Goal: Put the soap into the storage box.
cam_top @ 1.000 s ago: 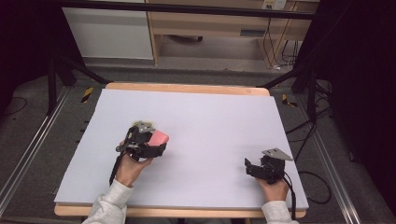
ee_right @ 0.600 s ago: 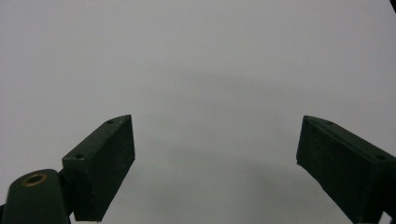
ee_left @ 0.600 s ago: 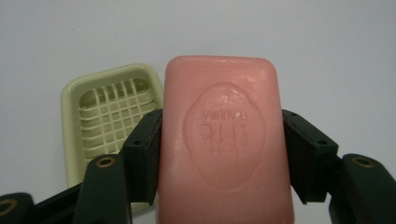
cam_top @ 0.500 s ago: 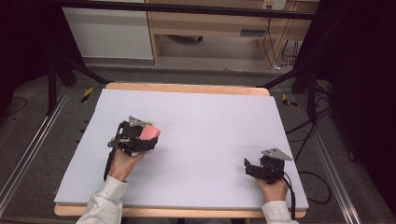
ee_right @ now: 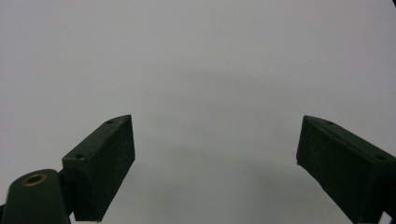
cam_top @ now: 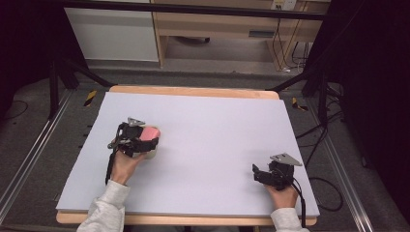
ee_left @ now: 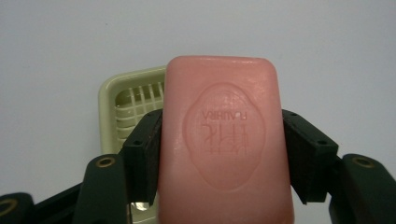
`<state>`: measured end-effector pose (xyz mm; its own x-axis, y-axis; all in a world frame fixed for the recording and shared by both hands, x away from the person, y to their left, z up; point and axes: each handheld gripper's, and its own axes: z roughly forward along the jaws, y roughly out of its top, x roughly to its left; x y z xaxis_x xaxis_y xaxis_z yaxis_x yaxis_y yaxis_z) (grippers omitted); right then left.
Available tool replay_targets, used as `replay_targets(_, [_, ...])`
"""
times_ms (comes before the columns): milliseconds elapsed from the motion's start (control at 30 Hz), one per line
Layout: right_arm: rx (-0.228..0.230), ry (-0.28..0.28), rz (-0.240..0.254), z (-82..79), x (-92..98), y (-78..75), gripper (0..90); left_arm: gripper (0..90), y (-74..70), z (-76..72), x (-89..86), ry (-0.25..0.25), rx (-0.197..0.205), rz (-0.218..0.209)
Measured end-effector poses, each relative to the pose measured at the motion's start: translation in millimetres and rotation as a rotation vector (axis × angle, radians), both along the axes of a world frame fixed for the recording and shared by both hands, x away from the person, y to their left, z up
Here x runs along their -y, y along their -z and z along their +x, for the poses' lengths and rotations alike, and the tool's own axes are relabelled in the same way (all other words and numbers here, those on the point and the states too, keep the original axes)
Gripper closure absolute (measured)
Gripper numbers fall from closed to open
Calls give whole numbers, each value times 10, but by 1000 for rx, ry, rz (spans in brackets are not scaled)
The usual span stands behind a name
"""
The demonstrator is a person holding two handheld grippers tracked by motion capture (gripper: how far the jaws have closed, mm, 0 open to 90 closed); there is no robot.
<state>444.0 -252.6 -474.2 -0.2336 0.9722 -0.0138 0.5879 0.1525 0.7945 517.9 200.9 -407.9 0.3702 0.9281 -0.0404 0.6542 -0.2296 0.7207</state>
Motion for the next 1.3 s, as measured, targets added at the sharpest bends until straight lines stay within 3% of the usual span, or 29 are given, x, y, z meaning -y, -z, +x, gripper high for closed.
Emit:
replay_targets(333, [-2,1,3,4,-11,0,118,370,48,111,-141,-54,-3,-15])
replay_targets(633, [-2,0,2,9,-17,0,118,370,117,209,-167,-78,-9,-14])
replay_targets(1300, [-6,-2,2,14,-25,3,117,370,314,312,-133,-89,-45,13])
